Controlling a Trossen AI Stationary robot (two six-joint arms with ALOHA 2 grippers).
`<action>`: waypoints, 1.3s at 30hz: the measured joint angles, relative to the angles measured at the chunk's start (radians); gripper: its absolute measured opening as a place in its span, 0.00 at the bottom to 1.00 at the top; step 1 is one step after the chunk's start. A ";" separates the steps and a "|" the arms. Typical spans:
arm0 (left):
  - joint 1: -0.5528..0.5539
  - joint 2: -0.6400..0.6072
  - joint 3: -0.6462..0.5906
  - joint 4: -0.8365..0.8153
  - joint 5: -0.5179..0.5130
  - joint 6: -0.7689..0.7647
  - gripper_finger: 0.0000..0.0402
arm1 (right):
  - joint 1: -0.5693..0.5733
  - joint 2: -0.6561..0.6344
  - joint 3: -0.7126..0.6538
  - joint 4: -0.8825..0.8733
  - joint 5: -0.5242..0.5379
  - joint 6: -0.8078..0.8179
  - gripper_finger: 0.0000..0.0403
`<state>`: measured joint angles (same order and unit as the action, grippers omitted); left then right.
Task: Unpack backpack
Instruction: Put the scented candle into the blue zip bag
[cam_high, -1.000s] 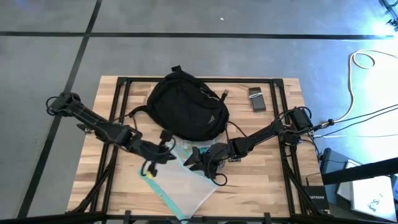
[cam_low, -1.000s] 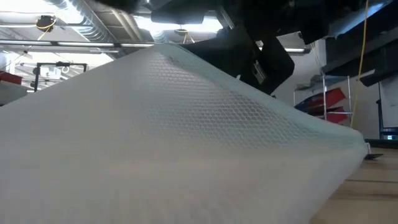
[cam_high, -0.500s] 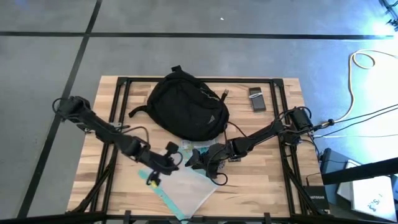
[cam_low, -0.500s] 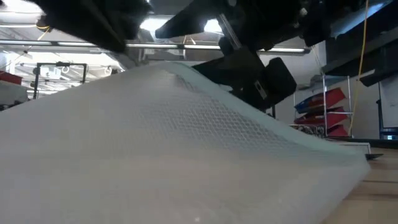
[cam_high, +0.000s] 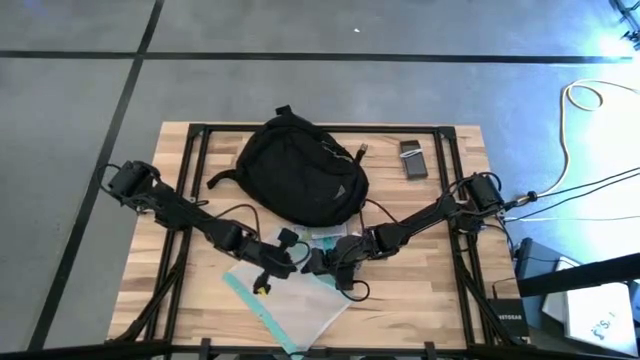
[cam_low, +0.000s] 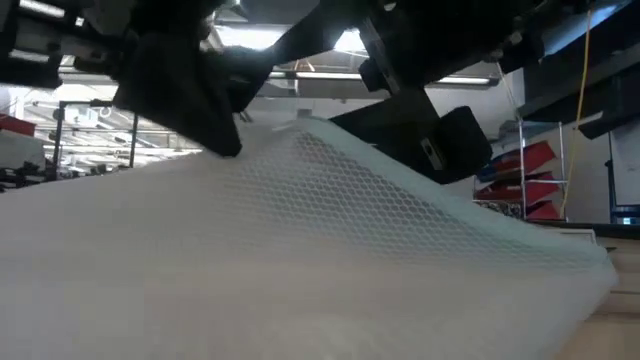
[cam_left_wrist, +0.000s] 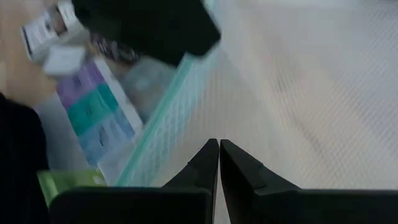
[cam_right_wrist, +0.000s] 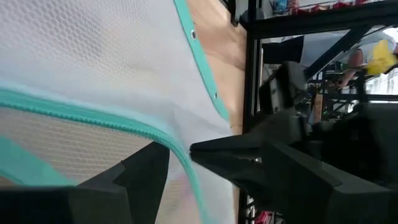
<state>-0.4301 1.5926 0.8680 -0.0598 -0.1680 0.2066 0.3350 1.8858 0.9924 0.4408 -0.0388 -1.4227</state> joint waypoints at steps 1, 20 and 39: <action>0.000 -0.001 0.001 0.009 -0.001 0.010 0.00 | 0.002 0.000 0.000 0.004 -0.006 0.001 0.59; 0.021 -0.002 0.000 0.038 -0.045 0.042 0.00 | 0.032 0.124 0.128 0.011 -0.110 0.054 0.56; -0.017 -0.134 0.000 0.060 -0.332 0.018 0.00 | 0.008 0.024 0.130 -0.131 0.213 0.330 0.01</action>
<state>-0.4471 1.4585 0.8680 0.0000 -0.4997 0.2245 0.3435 1.9094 1.1221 0.3102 0.1739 -1.0930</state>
